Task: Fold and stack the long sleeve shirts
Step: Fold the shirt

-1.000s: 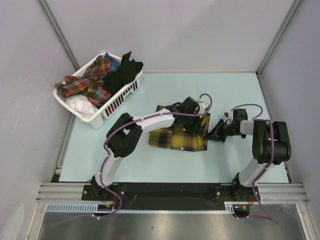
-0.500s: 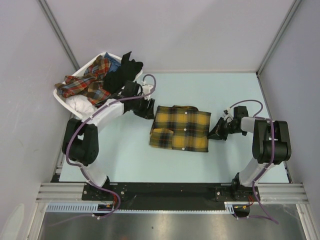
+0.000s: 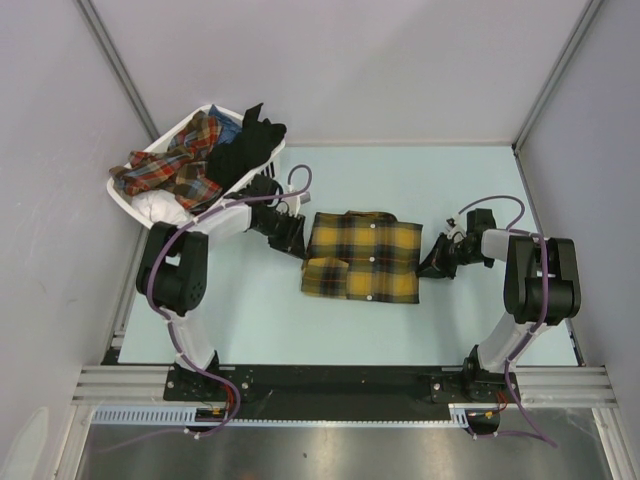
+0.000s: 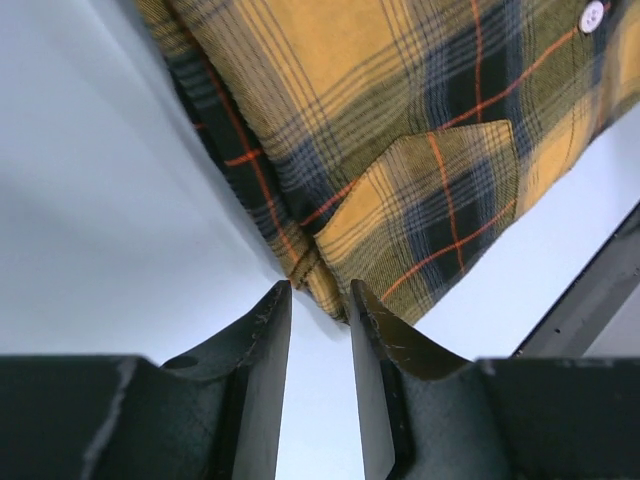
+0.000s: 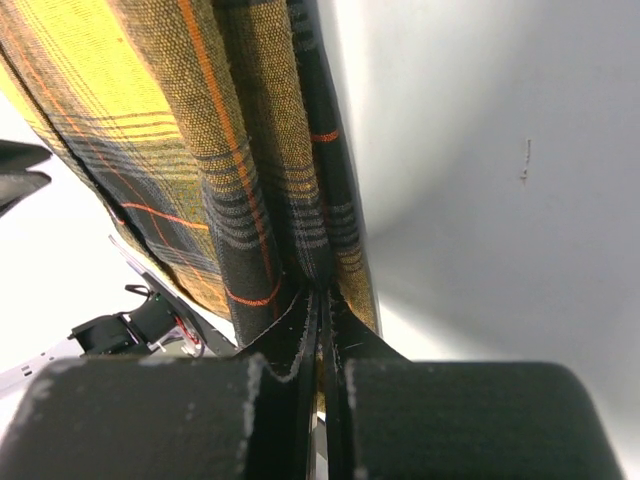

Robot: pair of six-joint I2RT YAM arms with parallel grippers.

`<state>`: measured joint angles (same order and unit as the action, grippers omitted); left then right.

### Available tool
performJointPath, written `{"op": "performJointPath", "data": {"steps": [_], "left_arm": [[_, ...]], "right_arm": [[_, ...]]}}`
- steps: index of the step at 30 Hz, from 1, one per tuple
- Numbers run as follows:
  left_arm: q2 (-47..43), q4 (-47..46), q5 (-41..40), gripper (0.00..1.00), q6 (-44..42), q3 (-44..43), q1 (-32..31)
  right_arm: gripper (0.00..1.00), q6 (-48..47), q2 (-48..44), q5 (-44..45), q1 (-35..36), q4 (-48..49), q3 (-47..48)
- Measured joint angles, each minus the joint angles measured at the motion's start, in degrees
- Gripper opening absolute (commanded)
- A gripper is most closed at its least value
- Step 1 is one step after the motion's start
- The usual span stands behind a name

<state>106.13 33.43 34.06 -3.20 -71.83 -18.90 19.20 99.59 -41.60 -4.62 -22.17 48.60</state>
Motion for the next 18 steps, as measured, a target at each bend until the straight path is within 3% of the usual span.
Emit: {"op": "performJointPath", "data": {"steps": [12, 18], "left_arm": [[0.9, -1.0, 2.7, 0.45, 1.8, 1.0, -1.8], [3.0, -1.8, 2.3, 0.44, 2.2, 1.0, -2.7]], "right_arm": [[0.00, -0.3, 0.1, 0.2, 0.0, -0.3, 0.0], [0.00, -0.9, 0.3, 0.2, -0.1, -0.3, 0.0]]}}
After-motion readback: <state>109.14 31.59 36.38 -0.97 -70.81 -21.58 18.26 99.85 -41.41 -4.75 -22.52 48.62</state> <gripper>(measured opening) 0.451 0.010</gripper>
